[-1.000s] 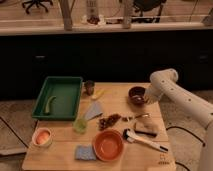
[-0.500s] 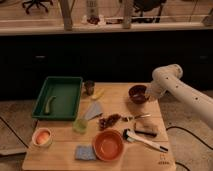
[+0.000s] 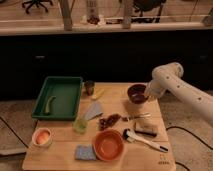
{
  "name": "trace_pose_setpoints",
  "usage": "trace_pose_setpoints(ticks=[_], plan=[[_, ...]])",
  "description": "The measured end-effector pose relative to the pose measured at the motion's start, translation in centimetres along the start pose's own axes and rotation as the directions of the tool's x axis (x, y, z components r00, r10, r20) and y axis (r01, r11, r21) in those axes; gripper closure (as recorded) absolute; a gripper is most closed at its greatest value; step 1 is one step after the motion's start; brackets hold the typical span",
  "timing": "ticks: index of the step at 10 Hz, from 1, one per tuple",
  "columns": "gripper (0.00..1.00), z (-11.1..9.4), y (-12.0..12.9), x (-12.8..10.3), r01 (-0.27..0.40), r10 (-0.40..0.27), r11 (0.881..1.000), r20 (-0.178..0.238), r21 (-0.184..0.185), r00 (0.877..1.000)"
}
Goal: Stack bowls into tray
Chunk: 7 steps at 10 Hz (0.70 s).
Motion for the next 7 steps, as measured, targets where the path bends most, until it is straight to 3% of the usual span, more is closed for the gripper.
trace_pose_setpoints(ticks=[7], plan=[[0.98,-0.9,0.4,-3.1,0.057,-0.057,0.998,-0.005,0.02,0.998]])
